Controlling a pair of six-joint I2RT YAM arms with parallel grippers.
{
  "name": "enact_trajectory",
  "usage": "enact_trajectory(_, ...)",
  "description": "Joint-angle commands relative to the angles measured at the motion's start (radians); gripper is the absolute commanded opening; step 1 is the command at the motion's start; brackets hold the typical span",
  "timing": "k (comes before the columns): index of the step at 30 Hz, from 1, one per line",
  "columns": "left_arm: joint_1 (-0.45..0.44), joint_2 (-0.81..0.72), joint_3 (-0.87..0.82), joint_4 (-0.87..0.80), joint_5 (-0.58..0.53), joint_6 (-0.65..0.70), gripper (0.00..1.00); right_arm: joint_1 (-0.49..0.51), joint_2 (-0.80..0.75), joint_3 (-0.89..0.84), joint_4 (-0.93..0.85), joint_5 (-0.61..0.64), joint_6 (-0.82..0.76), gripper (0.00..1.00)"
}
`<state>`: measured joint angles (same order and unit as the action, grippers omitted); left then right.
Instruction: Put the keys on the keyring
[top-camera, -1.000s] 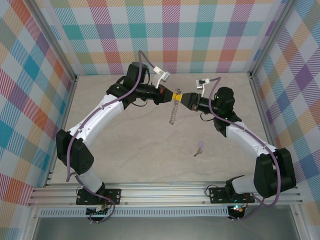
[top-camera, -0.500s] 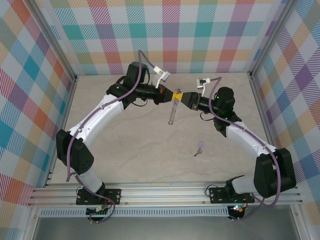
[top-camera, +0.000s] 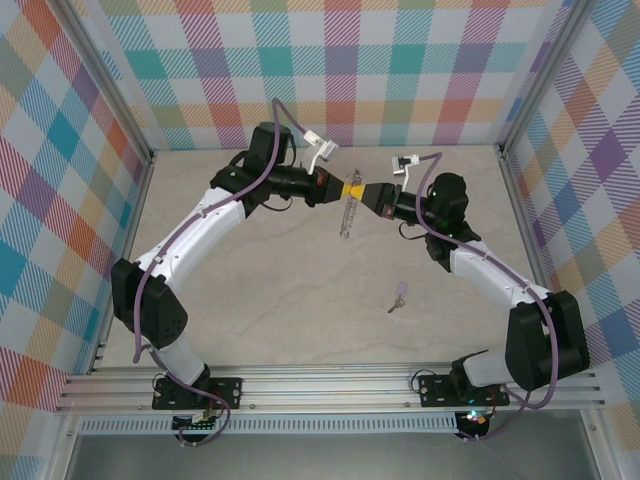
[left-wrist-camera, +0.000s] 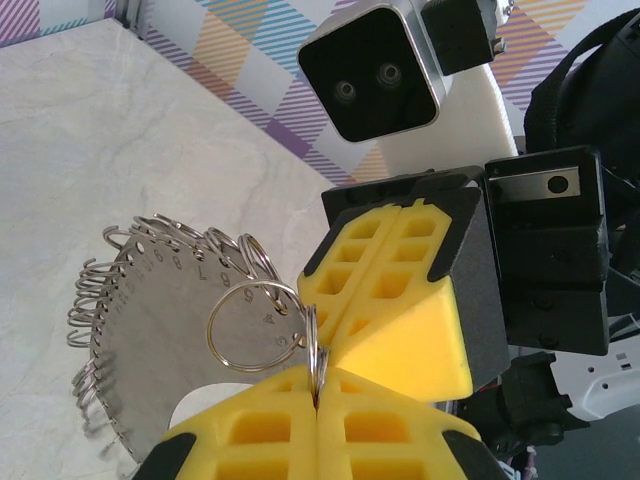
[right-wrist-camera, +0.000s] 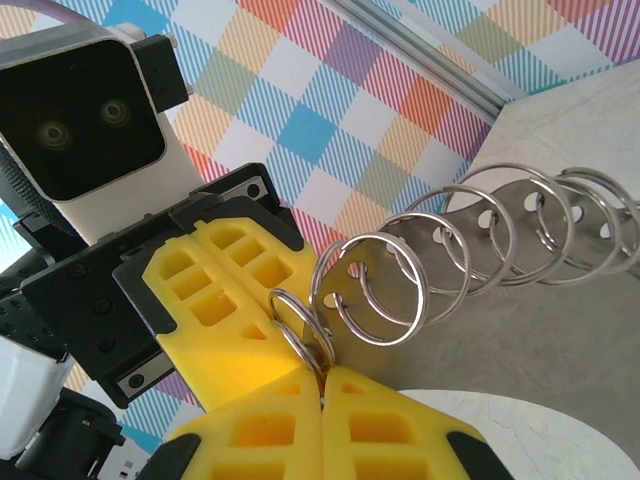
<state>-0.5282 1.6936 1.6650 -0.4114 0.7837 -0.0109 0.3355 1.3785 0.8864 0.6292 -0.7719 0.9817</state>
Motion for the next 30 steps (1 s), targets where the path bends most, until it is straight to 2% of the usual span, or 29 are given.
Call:
enact_trajectory(1, -0.004, 0.003, -0.005, 0.024, 0.072, -0.001, 0.0, 0.005, 0.017, 0.039, 0.066, 0.012, 0.006, 0.0)
enact_trajectory(4, -0.004, 0.001, -0.007, 0.023, 0.053, -0.003, 0.02, 0.004, 0.019, 0.036, 0.075, 0.017, 0.009, 0.0)
enact_trajectory(9, -0.004, -0.009, -0.017, 0.035, 0.013, -0.015, 0.26, 0.004, 0.014, 0.025, 0.072, 0.032, 0.002, 0.0)
enact_trajectory(14, -0.003, -0.021, -0.031, 0.064, -0.018, -0.036, 0.39, 0.004, 0.01, 0.013, 0.053, 0.049, -0.016, 0.0)
enact_trajectory(21, 0.004, -0.046, -0.065, 0.114, -0.073, -0.074, 0.49, 0.005, 0.013, -0.001, 0.044, 0.06, -0.03, 0.0)
enact_trajectory(30, 0.025, -0.067, -0.102, 0.203, -0.084, -0.143, 0.63, 0.004, 0.02, -0.008, 0.04, 0.076, -0.038, 0.0)
